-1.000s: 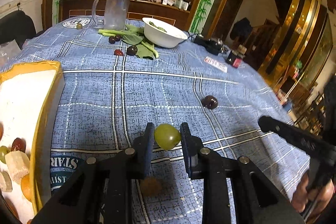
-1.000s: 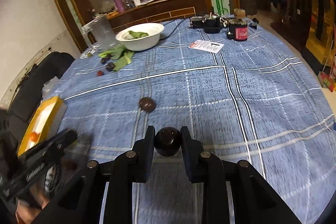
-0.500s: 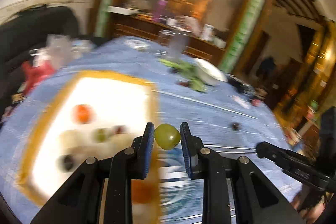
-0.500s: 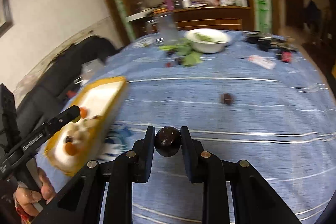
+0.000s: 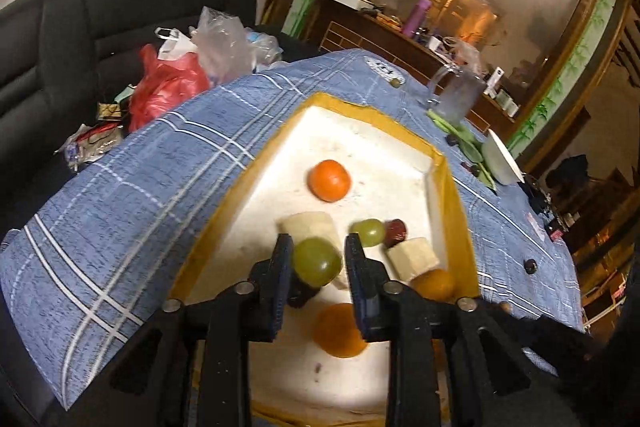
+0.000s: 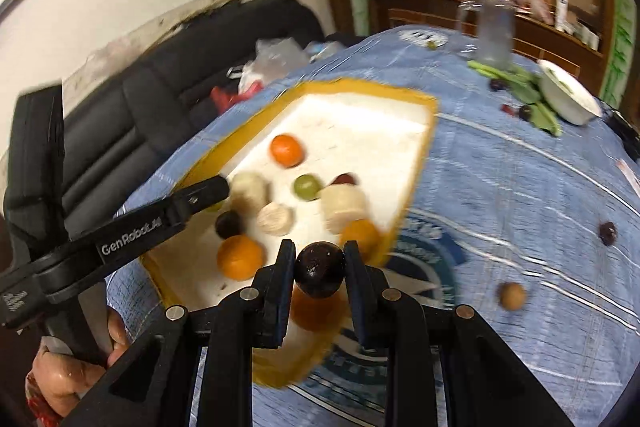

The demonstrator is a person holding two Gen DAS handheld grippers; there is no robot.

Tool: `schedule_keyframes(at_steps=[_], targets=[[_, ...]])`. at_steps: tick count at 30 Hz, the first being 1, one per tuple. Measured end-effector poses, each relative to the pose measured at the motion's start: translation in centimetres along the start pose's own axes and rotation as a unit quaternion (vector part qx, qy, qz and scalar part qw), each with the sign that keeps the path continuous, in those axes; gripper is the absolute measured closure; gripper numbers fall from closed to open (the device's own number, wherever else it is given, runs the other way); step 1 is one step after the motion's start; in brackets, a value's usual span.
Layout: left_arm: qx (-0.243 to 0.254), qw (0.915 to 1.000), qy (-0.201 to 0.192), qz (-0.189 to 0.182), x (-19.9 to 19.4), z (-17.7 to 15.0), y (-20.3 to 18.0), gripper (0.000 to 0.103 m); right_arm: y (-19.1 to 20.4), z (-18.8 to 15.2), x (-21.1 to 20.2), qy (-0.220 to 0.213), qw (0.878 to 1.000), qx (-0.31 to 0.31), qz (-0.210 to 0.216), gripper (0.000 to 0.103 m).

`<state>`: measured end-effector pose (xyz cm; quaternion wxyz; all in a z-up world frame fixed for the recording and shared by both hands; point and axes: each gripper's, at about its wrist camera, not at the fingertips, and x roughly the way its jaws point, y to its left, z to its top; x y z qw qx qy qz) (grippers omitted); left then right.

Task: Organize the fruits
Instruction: 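Carry the grape and plum over the foam tray, then open both tools to drop the grape and plum into the tray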

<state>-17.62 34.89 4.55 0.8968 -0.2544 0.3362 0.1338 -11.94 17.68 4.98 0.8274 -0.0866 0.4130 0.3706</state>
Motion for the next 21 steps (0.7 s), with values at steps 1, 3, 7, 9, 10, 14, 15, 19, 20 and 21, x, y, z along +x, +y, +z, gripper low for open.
schedule_keyframes(at_steps=[1,3,7,9,10,14,15,19,20,21], targets=[[-0.001,1.0000,-0.005,0.002,-0.2,0.1,0.2,0.056,0.3,-0.1,0.3,0.004,1.000,-0.004,0.001,0.076],[-0.004,0.9998,-0.021,0.002,-1.2,0.4,0.7,0.041,1.6,-0.2,1.7,0.014,1.000,-0.015,0.002,0.076],[-0.005,0.9991,-0.042,0.004,-2.6,1.0,1.1,0.028,3.1,-0.1,2.6,0.006,0.999,-0.044,-0.019,0.073],[-0.014,0.9988,-0.046,0.004,-3.0,1.1,1.8,0.027,3.6,-0.1,2.5,0.000,0.998,-0.056,-0.025,0.061],[-0.018,0.9988,-0.046,0.003,-3.1,1.1,2.1,0.027,3.7,-0.2,2.2,-0.004,0.998,-0.058,-0.026,0.053],[-0.020,0.9990,-0.039,0.008,-3.3,0.9,2.4,0.026,3.4,-0.7,0.2,-0.029,0.997,-0.052,-0.042,0.051],[-0.019,0.9991,-0.038,0.007,-3.4,0.9,2.3,0.026,3.0,-1.0,-0.6,-0.037,0.997,-0.041,-0.046,0.051],[0.005,0.9991,-0.041,0.005,-4.1,0.2,0.6,0.026,0.4,-1.9,-3.5,-0.065,0.997,0.026,-0.040,0.044],[0.020,0.9989,-0.043,0.004,-4.4,-0.1,-0.4,0.025,-0.7,-2.5,-4.5,-0.076,0.995,0.051,-0.043,0.042],[0.034,0.9985,-0.044,0.002,-4.6,-0.4,-1.3,0.024,-1.3,-2.9,-5.2,-0.084,0.993,0.066,-0.046,0.040]])
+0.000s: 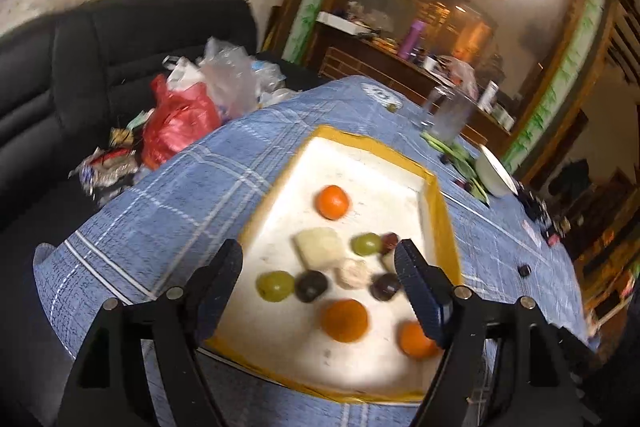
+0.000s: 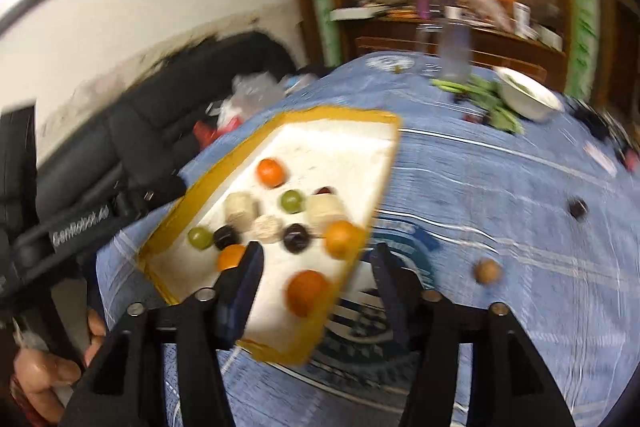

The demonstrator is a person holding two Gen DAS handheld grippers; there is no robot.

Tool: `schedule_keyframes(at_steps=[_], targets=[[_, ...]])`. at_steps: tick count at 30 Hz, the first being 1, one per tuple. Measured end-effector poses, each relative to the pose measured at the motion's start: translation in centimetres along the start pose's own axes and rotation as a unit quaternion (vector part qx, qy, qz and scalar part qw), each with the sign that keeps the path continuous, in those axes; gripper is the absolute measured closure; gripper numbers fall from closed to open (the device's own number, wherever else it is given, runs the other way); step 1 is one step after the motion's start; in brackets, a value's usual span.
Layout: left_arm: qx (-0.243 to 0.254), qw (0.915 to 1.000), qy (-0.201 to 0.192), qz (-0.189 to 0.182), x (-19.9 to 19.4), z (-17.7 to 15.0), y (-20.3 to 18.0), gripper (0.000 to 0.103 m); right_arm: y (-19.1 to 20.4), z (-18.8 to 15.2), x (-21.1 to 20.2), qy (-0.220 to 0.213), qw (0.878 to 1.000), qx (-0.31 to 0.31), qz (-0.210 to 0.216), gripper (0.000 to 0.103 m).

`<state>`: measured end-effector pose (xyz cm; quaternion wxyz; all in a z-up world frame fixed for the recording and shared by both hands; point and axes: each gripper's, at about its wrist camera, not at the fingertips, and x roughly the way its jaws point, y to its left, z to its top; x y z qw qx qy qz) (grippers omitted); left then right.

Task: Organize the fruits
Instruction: 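Open both tools to drop the grape and plum into the tray, then move the left tool toward a brown round fruit while the right tool approaches a dark plum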

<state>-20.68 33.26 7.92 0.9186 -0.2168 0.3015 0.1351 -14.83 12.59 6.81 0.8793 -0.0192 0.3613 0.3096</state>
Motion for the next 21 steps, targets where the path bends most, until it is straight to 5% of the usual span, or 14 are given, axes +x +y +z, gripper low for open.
schedule_keyframes(at_steps=[9,21], targets=[[0.081,0.9959,0.008,-0.039,-1.8,-2.0,-6.7,0.022,-7.5,-1.7,-5.0,-0.038,0.992,0.110,-0.041,0.040],[0.173,0.9840,0.016,-0.038,-2.9,-4.9,-13.3,0.022,-10.8,-3.3,-8.6,-0.067,0.987,0.139,-0.054,0.036]])
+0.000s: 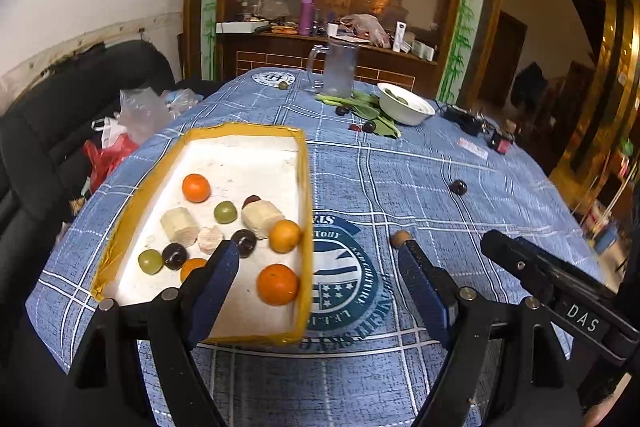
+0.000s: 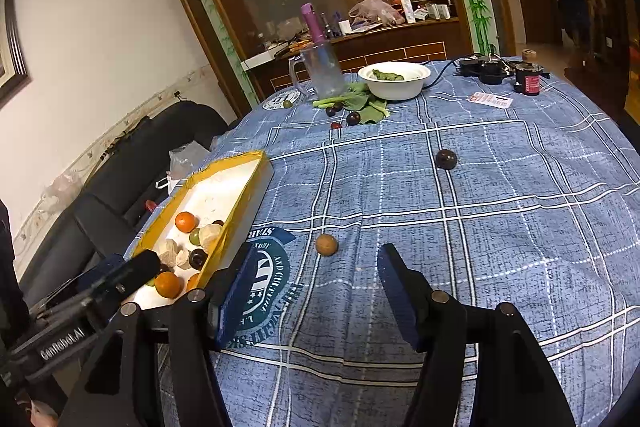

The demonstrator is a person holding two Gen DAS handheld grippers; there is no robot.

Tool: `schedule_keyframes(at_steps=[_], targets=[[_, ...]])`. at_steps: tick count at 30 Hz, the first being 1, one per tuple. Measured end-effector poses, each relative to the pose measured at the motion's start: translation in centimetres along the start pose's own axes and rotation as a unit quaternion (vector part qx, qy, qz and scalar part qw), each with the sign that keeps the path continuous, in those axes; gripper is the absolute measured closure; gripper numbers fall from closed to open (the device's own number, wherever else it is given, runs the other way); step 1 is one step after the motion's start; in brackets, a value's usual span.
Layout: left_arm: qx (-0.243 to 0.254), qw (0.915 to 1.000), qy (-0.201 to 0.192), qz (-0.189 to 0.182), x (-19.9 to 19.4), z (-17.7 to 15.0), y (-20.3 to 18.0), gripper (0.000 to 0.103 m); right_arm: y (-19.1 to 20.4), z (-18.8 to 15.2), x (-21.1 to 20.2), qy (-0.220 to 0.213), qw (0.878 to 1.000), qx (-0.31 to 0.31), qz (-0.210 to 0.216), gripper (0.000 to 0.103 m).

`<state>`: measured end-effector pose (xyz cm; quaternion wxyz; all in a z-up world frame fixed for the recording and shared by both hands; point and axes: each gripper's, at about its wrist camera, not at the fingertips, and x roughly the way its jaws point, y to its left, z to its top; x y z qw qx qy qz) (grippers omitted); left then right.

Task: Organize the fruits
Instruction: 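Move the left tool toward a brown round fruit while the right tool approaches a dark plum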

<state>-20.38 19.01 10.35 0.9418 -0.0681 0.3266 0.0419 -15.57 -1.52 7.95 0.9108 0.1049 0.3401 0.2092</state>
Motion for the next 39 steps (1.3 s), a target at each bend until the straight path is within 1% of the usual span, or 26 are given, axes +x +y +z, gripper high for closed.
schedule_keyframes(at_steps=[7,9,14,24,29,33,36,39], targets=[[0.035,0.9991,0.002,0.024,0.1,-0.3,-2.4,0.020,-1.4,-0.3,-0.5,-0.001,1.000,0.009,0.000,0.035],[0.042,0.9988,0.005,0.024,0.3,-0.3,-3.0,0.018,-2.0,-0.4,-0.5,0.001,1.000,0.015,-0.001,0.035],[0.054,0.9981,0.013,0.028,0.9,-0.3,-3.9,0.018,-2.9,-0.4,-0.4,0.004,1.000,0.025,-0.002,0.034],[0.064,0.9969,0.036,0.031,2.5,-0.8,-4.4,0.017,-4.0,-0.5,0.3,0.012,0.999,0.035,-0.005,0.032],[0.060,0.9967,0.050,0.022,3.4,-0.8,-4.3,0.017,-4.3,-0.7,1.0,0.023,0.999,0.037,-0.005,0.031],[0.051,0.9968,0.061,0.011,4.2,-0.6,-4.1,0.017,-4.7,-0.1,1.0,0.025,0.999,0.025,-0.013,0.031],[0.042,0.9974,0.059,-0.003,4.6,-0.4,-3.9,0.017,-6.0,1.0,1.0,0.028,0.999,0.008,-0.034,0.030],[0.045,0.9969,0.059,-0.025,5.3,-0.4,-4.6,0.017,-8.6,2.0,1.6,0.042,0.997,0.002,-0.070,0.030]])
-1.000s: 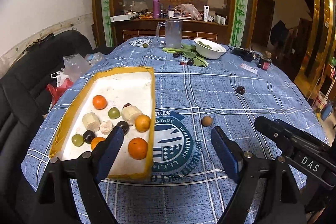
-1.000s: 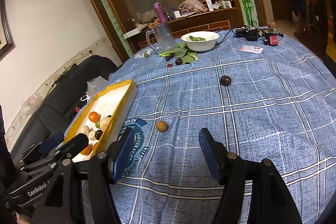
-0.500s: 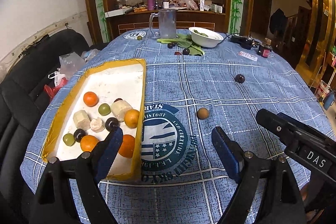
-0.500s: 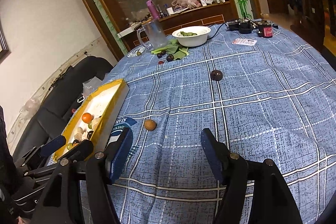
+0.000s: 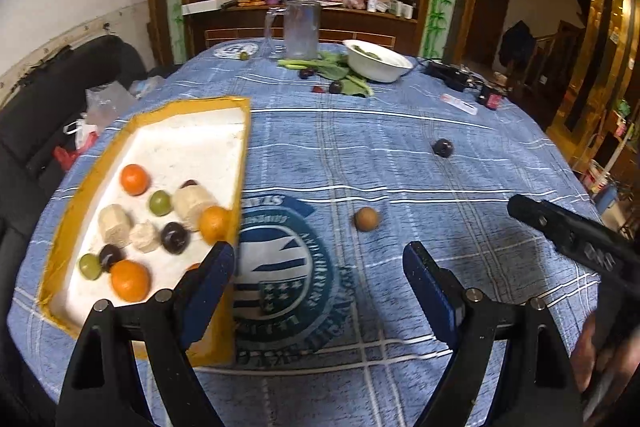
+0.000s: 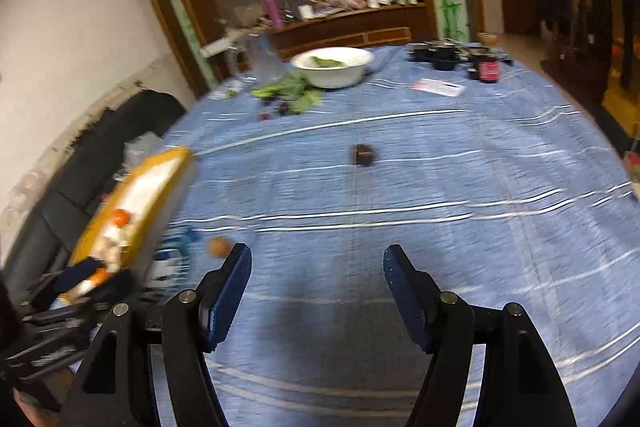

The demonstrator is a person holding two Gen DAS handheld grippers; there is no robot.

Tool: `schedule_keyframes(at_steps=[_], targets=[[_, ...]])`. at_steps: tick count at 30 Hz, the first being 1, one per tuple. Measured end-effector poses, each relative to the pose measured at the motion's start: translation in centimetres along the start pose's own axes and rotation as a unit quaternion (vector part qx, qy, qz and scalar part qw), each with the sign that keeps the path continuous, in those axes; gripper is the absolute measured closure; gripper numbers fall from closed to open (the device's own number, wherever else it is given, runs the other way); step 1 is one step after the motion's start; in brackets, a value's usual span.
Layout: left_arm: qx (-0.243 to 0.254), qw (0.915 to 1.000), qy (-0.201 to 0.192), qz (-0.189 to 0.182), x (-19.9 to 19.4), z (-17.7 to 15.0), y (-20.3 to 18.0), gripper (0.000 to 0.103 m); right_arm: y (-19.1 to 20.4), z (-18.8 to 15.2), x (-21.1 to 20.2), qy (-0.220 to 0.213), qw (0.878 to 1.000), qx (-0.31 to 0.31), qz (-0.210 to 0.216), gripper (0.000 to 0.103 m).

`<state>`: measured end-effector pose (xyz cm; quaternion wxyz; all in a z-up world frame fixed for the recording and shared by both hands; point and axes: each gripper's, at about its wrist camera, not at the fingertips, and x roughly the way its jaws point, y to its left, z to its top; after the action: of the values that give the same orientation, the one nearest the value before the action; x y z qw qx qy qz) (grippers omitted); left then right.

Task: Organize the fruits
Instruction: 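Move the left tool toward a brown round fruit while the right tool approaches a dark plum, then grasp the brown fruit with the left tool while the right tool grasps the dark plum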

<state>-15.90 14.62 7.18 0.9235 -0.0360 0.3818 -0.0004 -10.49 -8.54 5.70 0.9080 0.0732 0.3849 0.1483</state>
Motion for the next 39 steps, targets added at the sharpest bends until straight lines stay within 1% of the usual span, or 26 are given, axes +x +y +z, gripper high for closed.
schedule_keyframes(at_steps=[3,5,6,7,8,9,11,12,15,19,21,24,28,29,30,31,32,33,34,35,37,39], targets=[[0.007,0.9994,0.014,-0.031,1.6,0.2,-1.1,0.017,-2.6,1.4,1.8,0.029,0.999,0.009,-0.016,0.030],[0.003,0.9972,0.030,-0.068,2.8,0.5,-1.7,0.018,-4.3,2.6,3.2,0.046,0.998,0.031,-0.004,0.033],[-0.001,0.9961,0.036,-0.081,3.3,0.7,-1.8,0.018,-5.0,3.2,3.9,0.050,0.998,0.039,-0.001,0.034],[-0.006,0.9951,0.041,-0.090,3.8,0.9,-2.0,0.018,-5.3,3.6,4.3,0.051,0.998,0.043,0.001,0.037],[-0.009,0.9945,0.045,-0.094,4.4,1.3,-2.0,0.021,-5.7,4.2,5.1,0.054,0.997,0.047,0.001,0.038],[-0.008,0.9946,0.045,-0.093,4.8,1.4,-2.2,0.030,-6.0,4.9,6.0,0.055,0.997,0.050,-0.002,0.038],[-0.001,0.9955,0.043,-0.084,5.5,1.9,-2.6,0.040,-6.2,6.0,7.5,0.059,0.997,0.054,-0.001,0.041],[0.003,0.9960,0.041,-0.080,5.9,2.1,-2.9,0.041,-6.1,6.4,8.1,0.060,0.997,0.055,0.000,0.042],[0.010,0.9962,0.041,-0.077,7.0,2.4,-3.2,0.042,-5.6,7.8,10.1,0.059,0.997,0.049,-0.001,0.042],[0.008,0.9961,0.050,-0.073,8.5,2.4,-3.0,0.042,-4.5,8.7,12.7,0.063,0.998,0.023,-0.014,0.042],[-0.008,0.9948,0.061,-0.081,9.2,2.3,-2.3,0.042,-4.0,8.8,13.9,0.068,0.997,0.010,-0.019,0.042],[-0.039,0.9902,0.075,-0.111,10.3,2.2,-1.0,0.042,-3.4,8.7,15.2,0.074,0.997,-0.006,-0.025,0.042],[-0.034,0.9910,0.064,-0.113,10.4,2.1,-1.4,0.043,-2.7,8.6,15.5,0.067,0.996,-0.036,-0.041,0.042],[-0.030,0.9910,0.062,-0.115,10.4,2.1,-1.6,0.053,-2.6,8.6,15.6,0.066,0.996,-0.040,-0.044,0.042],[-0.025,0.9907,0.061,-0.119,10.4,2.1,-1.8,0.066,-2.5,8.6,15.6,0.066,0.996,-0.043,-0.046,0.042],[-0.020,0.9907,0.059,-0.121,10.3,2.1,-2.1,0.072,-2.4,8.5,15.6,0.066,0.996,-0.045,-0.047,0.043],[-0.017,0.9910,0.054,-0.121,10.2,2.1,-2.2,0.078,-2.3,8.5,15.6,0.065,0.996,-0.048,-0.046,0.054],[-0.014,0.9914,0.048,-0.121,10.1,2.2,-2.4,0.080,-2.1,8.5,15.7,0.065,0.995,-0.053,-0.051,0.059],[-0.009,0.9917,0.044,-0.120,10.0,2.2,-2.6,0.081,-2.0,8.5,15.8,0.065,0.995,-0.057,-0.056,0.068],[-0.007,0.9921,0.044,-0.118,10.1,2.2,-2.7,0.083,-2.1,8.5,15.7,0.064,0.995,-0.057,-0.054,0.072],[-0.010,0.9922,0.043,-0.116,10.1,2.3,-2.6,0.084,-2.2,8.5,15.7,0.063,0.995,-0.054,-0.049,0.074],[-0.022,0.9909,0.045,-0.125,10.3,2.3,-2.1,0.083,-2.4,8.5,15.6,0.061,0.996,-0.050,-0.046,0.075]])
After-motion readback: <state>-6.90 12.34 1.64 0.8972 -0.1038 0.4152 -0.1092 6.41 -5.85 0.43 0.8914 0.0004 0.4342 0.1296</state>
